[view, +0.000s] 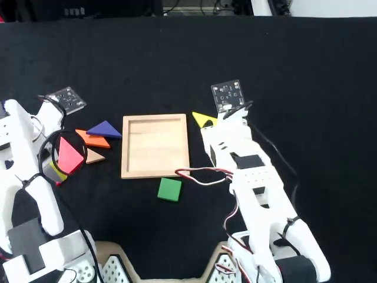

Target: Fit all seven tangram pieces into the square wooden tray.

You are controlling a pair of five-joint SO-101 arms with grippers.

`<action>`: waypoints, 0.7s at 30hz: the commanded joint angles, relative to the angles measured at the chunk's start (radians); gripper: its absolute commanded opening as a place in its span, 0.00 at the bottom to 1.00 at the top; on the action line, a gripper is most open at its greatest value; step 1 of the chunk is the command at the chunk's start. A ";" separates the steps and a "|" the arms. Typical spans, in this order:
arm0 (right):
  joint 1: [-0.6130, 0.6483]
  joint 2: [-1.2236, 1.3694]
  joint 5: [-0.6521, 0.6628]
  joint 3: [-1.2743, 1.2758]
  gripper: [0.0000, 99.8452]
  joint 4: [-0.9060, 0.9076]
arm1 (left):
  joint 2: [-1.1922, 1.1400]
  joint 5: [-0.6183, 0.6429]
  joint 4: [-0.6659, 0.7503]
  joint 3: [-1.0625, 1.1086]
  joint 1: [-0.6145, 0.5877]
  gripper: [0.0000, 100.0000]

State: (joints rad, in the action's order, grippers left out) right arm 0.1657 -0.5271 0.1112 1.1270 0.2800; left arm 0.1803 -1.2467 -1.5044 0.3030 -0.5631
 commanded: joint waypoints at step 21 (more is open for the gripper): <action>0.011 0.002 0.014 0.005 0.13 -0.058 | 0.034 0.979 0.459 0.329 0.125 0.28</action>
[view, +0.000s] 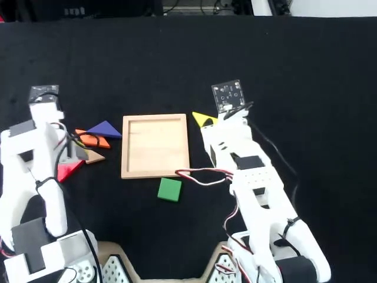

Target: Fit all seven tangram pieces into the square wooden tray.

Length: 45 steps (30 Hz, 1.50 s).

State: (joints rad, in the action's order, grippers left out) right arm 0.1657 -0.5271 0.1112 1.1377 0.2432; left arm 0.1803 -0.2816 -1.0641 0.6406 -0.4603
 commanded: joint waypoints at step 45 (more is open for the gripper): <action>0.011 0.002 0.014 -0.004 0.13 -0.020 | 0.032 -0.146 0.345 0.157 -0.031 0.28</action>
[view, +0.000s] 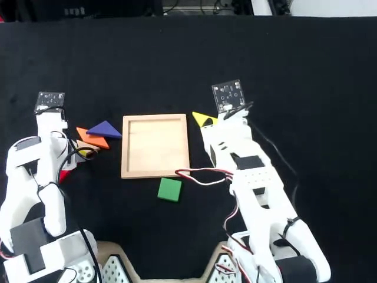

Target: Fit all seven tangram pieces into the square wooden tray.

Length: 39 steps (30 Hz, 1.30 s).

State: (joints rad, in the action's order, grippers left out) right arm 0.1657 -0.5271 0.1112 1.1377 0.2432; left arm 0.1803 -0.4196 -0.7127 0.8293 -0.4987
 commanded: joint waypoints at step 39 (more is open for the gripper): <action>0.011 0.002 0.014 -0.004 0.13 -0.020 | -0.196 -0.017 -0.072 -0.226 -0.130 0.28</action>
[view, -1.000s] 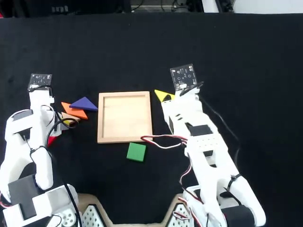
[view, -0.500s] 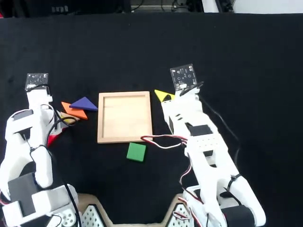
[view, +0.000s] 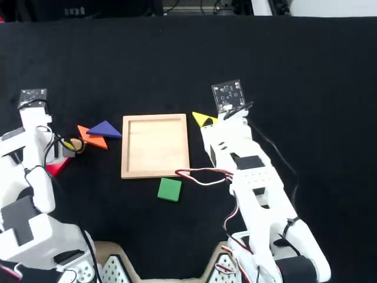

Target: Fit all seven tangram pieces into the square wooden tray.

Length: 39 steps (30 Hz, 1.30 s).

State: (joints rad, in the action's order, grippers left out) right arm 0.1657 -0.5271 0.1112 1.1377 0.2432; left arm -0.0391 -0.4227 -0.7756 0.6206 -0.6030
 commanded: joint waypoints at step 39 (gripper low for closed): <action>0.012 0.002 0.014 -0.002 0.13 -0.020 | 0.051 -0.133 -0.002 -0.012 -0.074 0.44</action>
State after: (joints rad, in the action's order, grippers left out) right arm 0.1657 -0.5271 0.1112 1.1393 0.2432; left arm -0.0207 -0.5884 -0.7910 0.6237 -0.6690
